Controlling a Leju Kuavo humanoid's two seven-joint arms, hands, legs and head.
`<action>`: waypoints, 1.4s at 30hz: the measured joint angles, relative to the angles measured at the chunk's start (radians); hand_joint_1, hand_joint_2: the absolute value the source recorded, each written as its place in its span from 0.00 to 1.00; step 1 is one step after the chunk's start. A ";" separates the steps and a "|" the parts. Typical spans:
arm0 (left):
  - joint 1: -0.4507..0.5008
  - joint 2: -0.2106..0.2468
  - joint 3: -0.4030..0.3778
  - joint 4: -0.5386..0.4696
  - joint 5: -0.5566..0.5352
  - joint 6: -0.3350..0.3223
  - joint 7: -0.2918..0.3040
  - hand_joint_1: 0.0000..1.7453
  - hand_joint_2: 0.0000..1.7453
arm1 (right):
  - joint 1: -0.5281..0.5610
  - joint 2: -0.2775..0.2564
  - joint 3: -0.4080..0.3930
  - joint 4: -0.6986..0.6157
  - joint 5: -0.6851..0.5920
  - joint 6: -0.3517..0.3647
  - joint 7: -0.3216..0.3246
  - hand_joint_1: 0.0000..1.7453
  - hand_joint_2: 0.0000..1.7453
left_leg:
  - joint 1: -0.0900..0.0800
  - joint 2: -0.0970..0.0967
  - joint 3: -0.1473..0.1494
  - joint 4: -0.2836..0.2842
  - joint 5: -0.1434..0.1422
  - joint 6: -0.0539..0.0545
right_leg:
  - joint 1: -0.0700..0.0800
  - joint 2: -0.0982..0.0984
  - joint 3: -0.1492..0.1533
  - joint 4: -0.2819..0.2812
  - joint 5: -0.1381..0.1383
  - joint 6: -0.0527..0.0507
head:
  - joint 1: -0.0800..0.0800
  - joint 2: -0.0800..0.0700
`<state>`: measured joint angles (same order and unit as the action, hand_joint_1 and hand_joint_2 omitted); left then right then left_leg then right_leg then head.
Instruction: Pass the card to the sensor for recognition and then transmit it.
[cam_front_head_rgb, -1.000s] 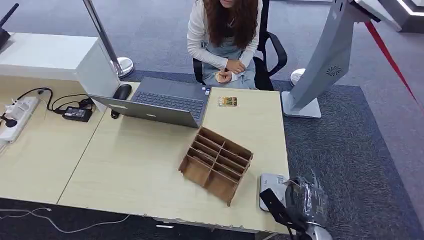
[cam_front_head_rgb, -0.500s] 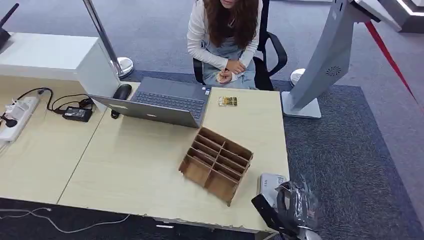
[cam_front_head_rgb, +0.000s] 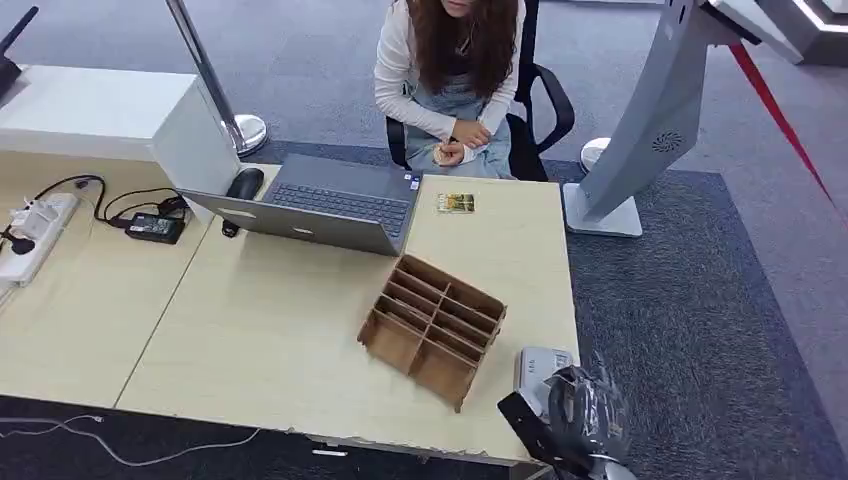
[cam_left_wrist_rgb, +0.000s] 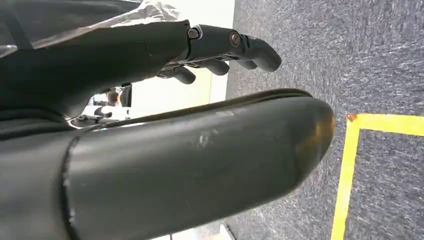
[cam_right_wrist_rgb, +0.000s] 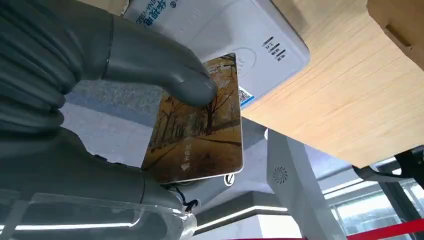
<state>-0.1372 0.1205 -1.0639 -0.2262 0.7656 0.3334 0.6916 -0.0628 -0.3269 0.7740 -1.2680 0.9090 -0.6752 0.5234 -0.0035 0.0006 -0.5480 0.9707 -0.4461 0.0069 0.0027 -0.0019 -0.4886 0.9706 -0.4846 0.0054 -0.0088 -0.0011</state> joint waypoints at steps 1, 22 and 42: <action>0.000 0.000 -0.002 0.000 0.003 0.000 0.000 0.00 0.00 | -0.001 0.000 0.001 0.001 -0.001 0.000 0.000 1.00 1.00 | 0.000 0.000 0.000 0.000 0.000 0.000 | 0.000 0.000 0.000 0.000 0.000 0.000 | 0.000 0.000; -0.012 0.004 -0.107 0.024 0.085 -0.032 0.000 0.00 0.00 | -0.222 -0.033 -0.034 -0.371 0.241 0.365 -0.010 1.00 1.00 | 0.000 0.000 0.002 0.000 0.002 -0.001 | 0.000 -0.001 0.002 0.001 0.001 0.000 | 0.000 0.000; -0.029 0.042 -0.211 0.023 -0.014 -0.103 -0.048 0.00 0.00 | -0.649 0.142 0.081 -0.281 0.362 0.639 -0.003 1.00 1.00 | 0.000 -0.001 0.000 0.000 0.002 -0.001 | 0.001 -0.001 0.002 0.002 0.001 -0.001 | 0.000 0.000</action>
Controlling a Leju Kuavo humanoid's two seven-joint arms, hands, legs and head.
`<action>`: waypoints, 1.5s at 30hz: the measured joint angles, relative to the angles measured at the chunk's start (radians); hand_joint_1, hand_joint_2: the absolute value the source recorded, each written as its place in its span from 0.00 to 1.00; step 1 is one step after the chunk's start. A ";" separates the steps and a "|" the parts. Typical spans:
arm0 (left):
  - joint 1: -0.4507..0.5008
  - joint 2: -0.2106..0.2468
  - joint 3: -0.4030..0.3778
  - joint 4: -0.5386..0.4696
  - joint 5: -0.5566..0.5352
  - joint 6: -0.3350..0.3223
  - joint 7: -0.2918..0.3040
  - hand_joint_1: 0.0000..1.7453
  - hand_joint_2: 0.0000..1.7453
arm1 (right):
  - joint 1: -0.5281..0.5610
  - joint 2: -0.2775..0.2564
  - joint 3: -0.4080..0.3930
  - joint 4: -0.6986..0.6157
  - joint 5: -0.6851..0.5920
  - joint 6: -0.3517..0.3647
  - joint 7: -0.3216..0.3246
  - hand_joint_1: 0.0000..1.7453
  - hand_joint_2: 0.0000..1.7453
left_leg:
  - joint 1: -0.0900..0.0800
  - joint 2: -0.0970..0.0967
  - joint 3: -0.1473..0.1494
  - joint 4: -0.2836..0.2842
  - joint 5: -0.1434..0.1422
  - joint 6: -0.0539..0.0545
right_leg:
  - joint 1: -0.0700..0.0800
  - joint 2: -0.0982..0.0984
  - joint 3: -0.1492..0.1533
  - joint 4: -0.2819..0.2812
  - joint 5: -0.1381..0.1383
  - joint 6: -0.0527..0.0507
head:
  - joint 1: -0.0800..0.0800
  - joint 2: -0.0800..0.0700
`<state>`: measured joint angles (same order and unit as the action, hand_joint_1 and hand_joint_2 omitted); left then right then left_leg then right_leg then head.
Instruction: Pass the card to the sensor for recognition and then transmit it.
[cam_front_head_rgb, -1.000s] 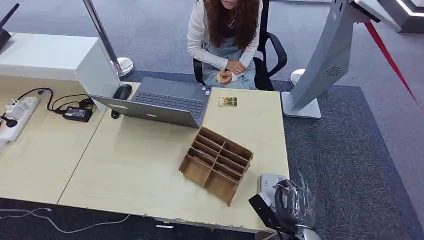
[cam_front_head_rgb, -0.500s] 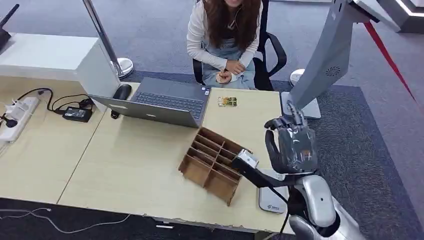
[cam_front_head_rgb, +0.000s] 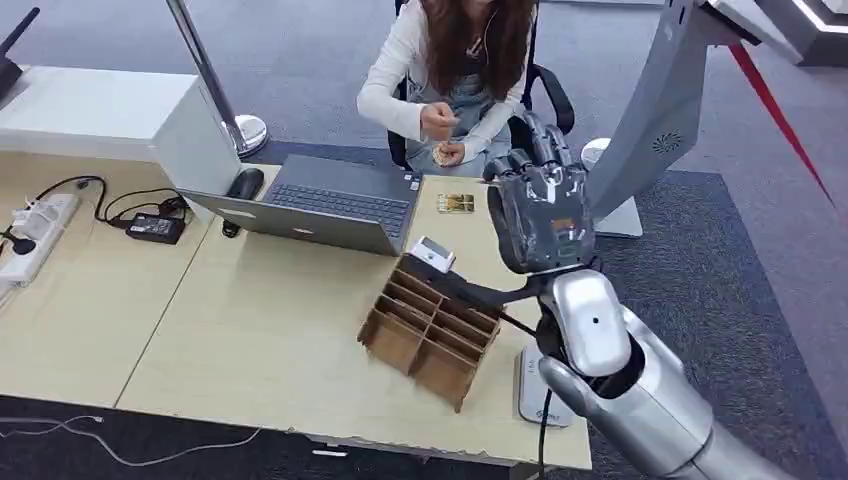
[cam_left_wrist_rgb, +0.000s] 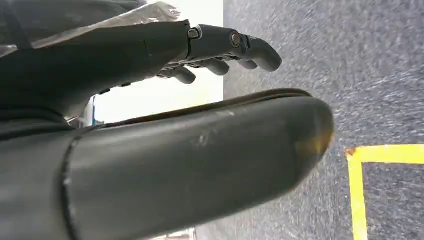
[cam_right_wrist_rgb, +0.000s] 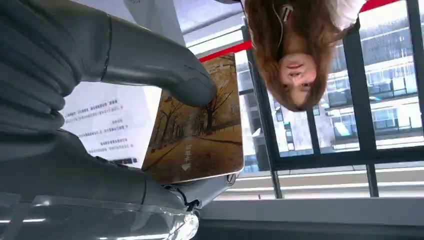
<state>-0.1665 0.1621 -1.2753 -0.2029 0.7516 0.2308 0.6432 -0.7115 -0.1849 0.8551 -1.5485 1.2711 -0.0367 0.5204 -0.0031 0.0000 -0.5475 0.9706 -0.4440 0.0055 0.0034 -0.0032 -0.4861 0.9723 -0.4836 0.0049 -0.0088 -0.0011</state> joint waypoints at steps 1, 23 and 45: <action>0.000 0.001 -0.003 0.000 -0.003 -0.003 -0.005 0.00 0.00 | -0.013 0.013 0.009 0.025 0.002 0.001 0.000 1.00 1.00 | 0.000 0.000 0.000 0.000 0.000 0.000 | 0.000 0.000 0.000 0.000 0.000 0.000 | 0.000 0.000; -0.003 0.005 -0.031 0.000 -0.056 -0.047 -0.047 0.00 0.00 | -0.155 0.281 0.089 0.570 -0.055 -0.147 0.002 1.00 1.00 | 0.000 -0.001 -0.001 0.000 0.000 0.000 | 0.000 -0.002 -0.001 0.000 0.000 0.000 | 0.000 0.000; 0.006 0.005 -0.031 0.000 -0.070 -0.045 -0.047 0.00 0.00 | -0.126 0.326 0.053 0.632 -0.332 -0.382 -0.081 0.00 1.00 | 0.001 0.000 0.000 0.000 0.000 0.000 | 0.000 -0.001 -0.002 0.000 0.000 0.000 | 0.000 0.000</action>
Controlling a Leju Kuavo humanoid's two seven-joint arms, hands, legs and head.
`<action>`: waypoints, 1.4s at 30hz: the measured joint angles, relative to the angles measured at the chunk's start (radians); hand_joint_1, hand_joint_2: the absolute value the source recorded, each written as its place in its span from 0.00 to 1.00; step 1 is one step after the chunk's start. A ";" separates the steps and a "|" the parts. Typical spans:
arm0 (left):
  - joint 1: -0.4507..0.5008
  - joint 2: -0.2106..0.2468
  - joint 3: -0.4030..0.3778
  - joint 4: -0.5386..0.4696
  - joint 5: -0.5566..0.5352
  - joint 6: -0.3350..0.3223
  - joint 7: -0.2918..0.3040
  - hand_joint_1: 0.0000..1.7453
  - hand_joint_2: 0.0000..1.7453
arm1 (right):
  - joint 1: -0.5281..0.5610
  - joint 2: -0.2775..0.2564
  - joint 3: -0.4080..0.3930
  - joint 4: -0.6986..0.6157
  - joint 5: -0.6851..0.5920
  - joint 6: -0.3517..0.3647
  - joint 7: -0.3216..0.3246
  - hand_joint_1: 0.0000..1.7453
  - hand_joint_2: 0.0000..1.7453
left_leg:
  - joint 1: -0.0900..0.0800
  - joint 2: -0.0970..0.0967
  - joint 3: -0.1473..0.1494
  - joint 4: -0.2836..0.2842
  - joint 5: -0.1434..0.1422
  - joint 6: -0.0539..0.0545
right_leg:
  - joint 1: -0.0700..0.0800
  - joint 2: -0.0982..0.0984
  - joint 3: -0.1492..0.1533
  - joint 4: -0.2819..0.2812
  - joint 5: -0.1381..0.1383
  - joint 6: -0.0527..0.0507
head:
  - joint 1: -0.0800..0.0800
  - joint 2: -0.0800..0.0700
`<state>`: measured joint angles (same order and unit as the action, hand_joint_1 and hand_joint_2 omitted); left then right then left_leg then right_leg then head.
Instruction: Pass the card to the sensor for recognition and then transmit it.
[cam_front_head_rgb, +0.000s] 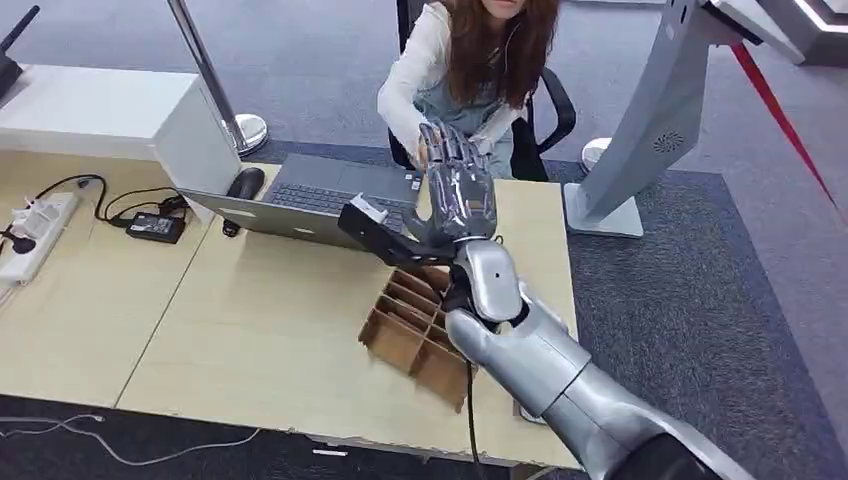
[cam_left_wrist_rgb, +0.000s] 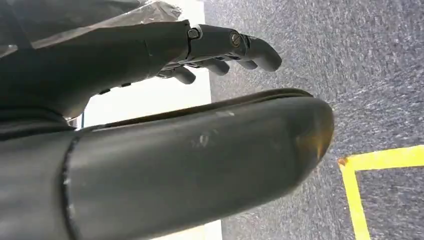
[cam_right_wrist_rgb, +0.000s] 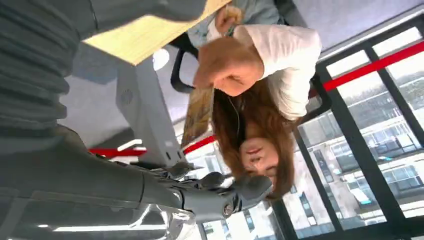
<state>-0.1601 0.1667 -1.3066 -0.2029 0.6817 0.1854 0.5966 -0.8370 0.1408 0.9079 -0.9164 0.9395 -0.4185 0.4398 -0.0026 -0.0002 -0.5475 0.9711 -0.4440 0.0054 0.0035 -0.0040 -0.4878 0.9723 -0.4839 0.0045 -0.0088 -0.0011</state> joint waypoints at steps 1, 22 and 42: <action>0.000 0.000 0.000 0.000 0.002 0.002 0.006 0.00 0.00 | 0.012 -0.004 -0.002 -0.023 -0.014 -0.008 -0.007 0.00 1.00 | 0.000 0.000 0.000 0.000 0.000 0.000 | 0.000 0.000 0.000 0.000 0.000 0.000 | 0.000 0.000; 0.019 -0.020 0.035 -0.001 0.058 0.077 0.095 0.00 0.00 | 0.608 -0.323 -0.089 -0.835 0.311 0.060 0.009 0.00 1.00 | 0.000 0.001 0.002 0.000 -0.002 0.000 | 0.000 0.001 0.002 -0.002 -0.001 0.000 | 0.000 0.000; 0.013 -0.026 0.061 -0.009 0.039 0.112 0.056 0.00 0.00 | 0.613 -0.336 -0.075 -0.868 0.377 0.075 -0.022 0.13 1.00 | 0.000 0.000 0.002 0.000 -0.002 0.000 | 0.000 0.001 0.003 -0.002 -0.001 0.000 | 0.000 0.000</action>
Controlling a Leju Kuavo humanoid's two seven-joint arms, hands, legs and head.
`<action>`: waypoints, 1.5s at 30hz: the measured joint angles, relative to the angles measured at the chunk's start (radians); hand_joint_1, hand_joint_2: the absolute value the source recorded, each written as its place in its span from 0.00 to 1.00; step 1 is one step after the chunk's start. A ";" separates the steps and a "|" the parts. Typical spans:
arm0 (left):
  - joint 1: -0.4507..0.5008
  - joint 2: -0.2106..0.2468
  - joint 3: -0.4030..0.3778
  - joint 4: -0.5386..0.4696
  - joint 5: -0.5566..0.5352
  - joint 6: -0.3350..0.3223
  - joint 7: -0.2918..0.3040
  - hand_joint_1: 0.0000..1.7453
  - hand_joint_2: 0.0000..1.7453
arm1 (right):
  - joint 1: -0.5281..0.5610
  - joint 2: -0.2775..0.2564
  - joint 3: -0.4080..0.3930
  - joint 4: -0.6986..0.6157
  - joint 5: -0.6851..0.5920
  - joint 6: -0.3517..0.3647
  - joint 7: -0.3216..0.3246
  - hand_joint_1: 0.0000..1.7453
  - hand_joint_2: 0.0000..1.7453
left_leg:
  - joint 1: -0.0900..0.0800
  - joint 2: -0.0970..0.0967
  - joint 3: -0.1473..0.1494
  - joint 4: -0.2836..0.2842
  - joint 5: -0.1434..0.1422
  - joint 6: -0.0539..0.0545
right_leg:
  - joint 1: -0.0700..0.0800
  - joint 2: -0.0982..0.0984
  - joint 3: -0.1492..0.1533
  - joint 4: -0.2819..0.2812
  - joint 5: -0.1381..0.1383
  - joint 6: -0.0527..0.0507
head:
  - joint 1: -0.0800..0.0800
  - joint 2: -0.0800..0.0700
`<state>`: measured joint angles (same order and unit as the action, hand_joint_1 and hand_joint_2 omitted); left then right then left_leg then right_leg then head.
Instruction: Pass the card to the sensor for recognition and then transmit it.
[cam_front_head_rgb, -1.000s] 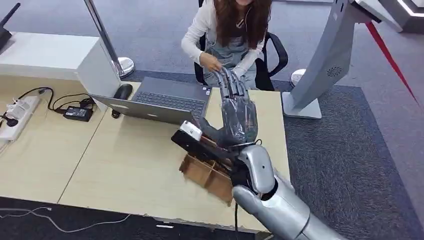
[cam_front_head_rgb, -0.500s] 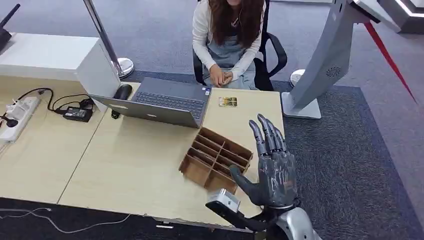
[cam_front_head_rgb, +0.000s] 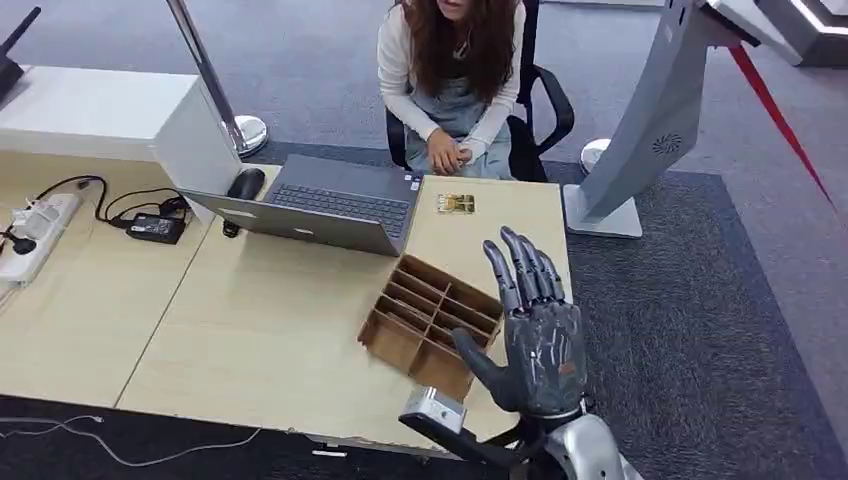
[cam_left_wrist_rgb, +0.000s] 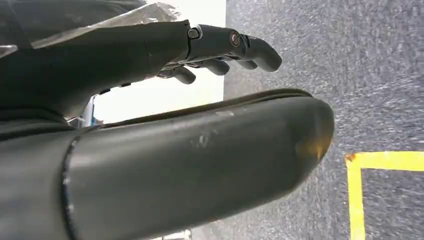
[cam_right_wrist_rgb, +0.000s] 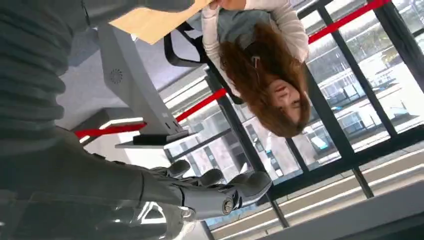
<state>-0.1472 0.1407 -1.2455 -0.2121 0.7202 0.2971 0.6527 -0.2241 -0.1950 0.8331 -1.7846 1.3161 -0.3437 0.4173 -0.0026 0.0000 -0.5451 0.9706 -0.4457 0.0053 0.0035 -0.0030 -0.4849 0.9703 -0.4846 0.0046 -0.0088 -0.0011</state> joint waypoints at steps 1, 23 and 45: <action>0.000 0.000 0.000 0.000 0.002 0.000 -0.003 0.00 0.00 | -0.004 0.003 0.002 0.006 0.001 0.001 0.000 0.22 1.00 | 0.000 0.000 0.000 0.000 0.000 0.000 | 0.000 0.000 0.000 0.000 0.000 0.000 | 0.000 0.000; 0.000 0.002 0.027 0.000 0.002 0.006 -0.020 0.00 0.00 | -0.072 0.107 0.073 0.181 -0.100 0.003 -0.019 0.45 1.00 | 0.000 0.000 0.000 0.000 0.000 0.000 | 0.000 0.000 0.000 0.000 0.000 0.000 | 0.000 0.000; 0.001 0.003 0.049 0.000 -0.029 0.011 -0.053 0.00 0.00 | -0.180 0.166 0.101 0.343 -0.220 0.007 0.026 0.46 1.00 | 0.000 0.000 0.000 0.000 0.000 0.000 | 0.000 0.000 0.000 0.000 0.000 0.000 | 0.000 0.000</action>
<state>-0.1461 0.1434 -1.1967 -0.2121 0.6912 0.3082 0.6001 -0.4037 -0.0286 0.9339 -1.4415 1.0956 -0.3368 0.4433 -0.0025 -0.0001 -0.5450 0.9705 -0.4453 0.0051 0.0036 -0.0030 -0.4846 0.9708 -0.4846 0.0045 -0.0088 -0.0011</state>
